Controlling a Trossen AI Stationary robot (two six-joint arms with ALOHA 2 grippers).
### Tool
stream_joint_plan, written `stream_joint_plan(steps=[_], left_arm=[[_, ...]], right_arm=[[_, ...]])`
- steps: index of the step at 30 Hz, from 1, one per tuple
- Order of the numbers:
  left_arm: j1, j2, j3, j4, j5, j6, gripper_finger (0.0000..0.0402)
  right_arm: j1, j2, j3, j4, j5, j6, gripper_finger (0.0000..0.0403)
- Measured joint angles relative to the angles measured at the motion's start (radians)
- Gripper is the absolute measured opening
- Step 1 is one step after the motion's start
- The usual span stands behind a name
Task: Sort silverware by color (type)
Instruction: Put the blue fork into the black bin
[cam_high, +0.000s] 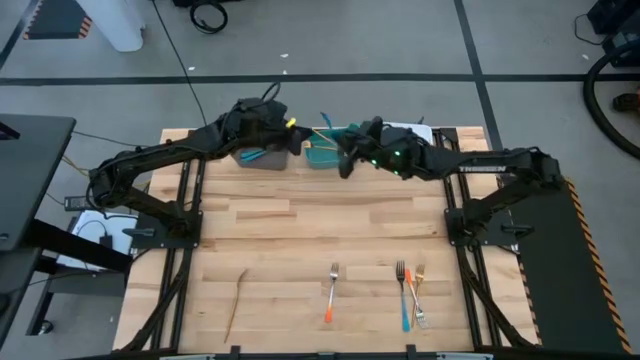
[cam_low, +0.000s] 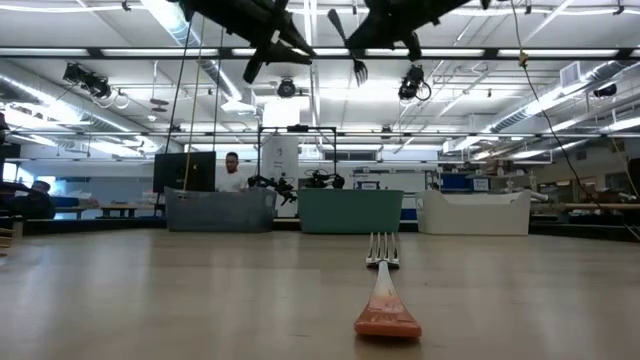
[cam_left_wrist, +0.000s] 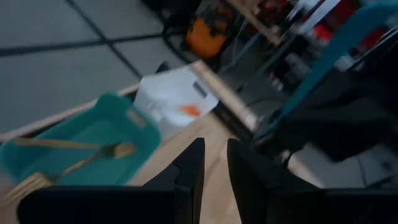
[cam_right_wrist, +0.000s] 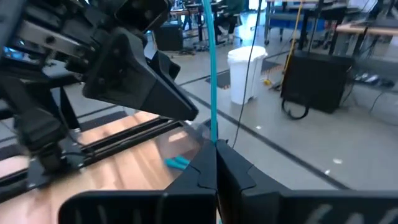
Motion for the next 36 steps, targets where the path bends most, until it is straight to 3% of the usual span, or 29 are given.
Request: stream_joint_plan(steps=[9,21,26,36], left_arm=[[-0.010,0.000,0.000,0.068,0.000,0.000,0.0078],[-0.009,0.000,0.000,0.071,0.009,0.089,0.0068],[-0.010,0.000,0.000,0.072,0.016,0.136,0.0014],[0.036,0.000,0.000,0.033,0.014,0.273,0.0008]], right_arm=[[-0.012,0.144,0.134,-0.042,-0.005,-0.014,0.0001],[-0.024,0.167,0.147,-0.030,-0.162,-0.005,0.0001],[-0.030,0.167,0.147,-0.030,-0.157,-0.003,0.0002],[-0.033,0.163,0.147,-0.034,-0.086,-0.006,0.0039]])
